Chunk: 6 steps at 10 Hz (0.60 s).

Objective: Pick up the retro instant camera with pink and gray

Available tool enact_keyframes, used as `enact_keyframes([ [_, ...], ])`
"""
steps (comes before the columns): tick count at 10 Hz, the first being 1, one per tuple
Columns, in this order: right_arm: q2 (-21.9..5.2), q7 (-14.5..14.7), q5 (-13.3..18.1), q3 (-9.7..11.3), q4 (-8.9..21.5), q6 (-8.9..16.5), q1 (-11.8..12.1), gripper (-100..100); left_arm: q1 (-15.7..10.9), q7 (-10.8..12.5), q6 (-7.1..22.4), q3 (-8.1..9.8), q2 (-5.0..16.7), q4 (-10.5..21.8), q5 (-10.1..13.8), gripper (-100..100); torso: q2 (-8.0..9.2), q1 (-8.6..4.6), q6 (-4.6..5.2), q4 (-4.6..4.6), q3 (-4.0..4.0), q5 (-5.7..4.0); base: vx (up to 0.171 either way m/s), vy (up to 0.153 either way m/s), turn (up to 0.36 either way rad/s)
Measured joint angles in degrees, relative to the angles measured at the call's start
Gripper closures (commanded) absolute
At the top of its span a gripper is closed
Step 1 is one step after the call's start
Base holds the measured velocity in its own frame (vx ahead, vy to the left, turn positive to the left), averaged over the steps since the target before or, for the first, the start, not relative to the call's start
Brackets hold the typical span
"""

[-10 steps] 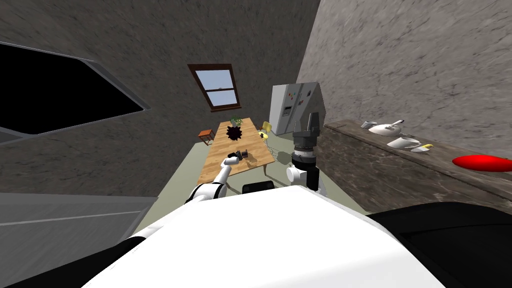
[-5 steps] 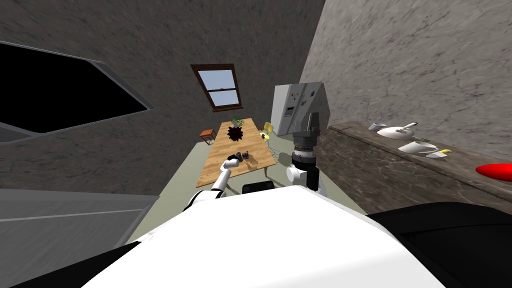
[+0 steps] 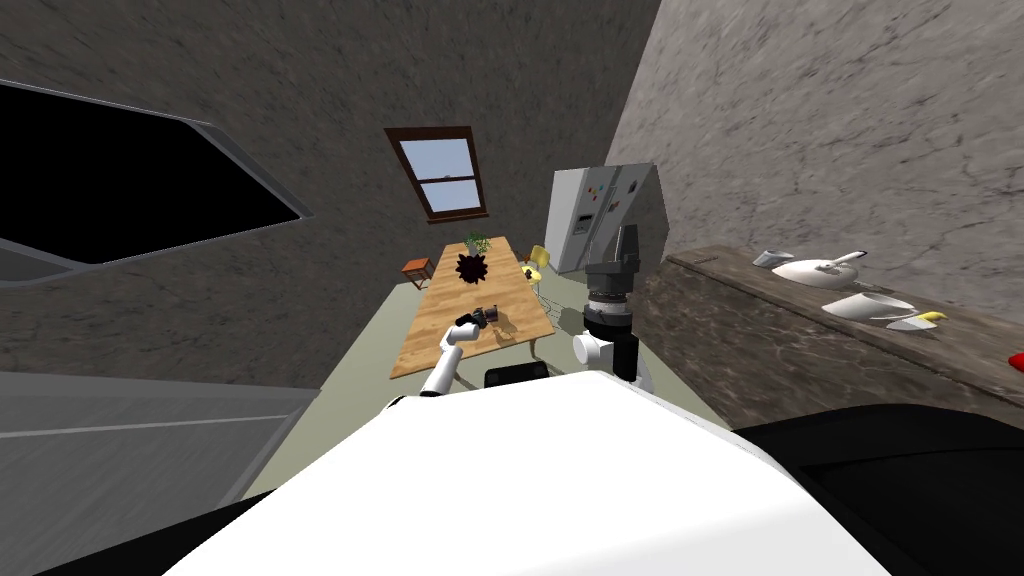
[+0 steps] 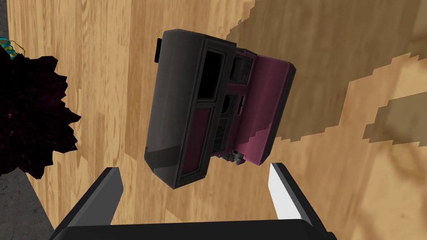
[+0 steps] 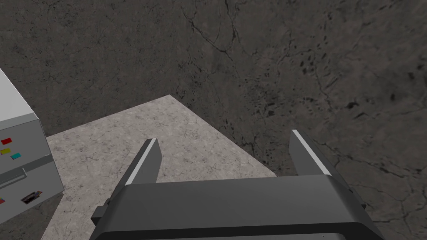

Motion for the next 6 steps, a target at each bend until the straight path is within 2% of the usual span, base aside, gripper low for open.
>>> enact_keyframes([
  [4, 0.0, 0.0, 0.0, 0.0, 0.0, 0.0, 0.0, 0, 5.5, -0.1, 2.1, -2.16, 0.0, -7.3, -0.2, -100, -0.04, 0.04, -0.02, -0.01, -0.02, 0.01, 0.067, -0.01, 0.037],
  [6, 0.0, 0.0, 0.0, 0.0, 0.0, 0.0, 0.0, 0, 7.0, -0.2, 2.3, -2.68, -0.1, -9.8, -0.3, -100, 0.07, 0.03, 0.01, 0.01, 0.03, 0.01, 0.04, -0.017, 0.039],
])
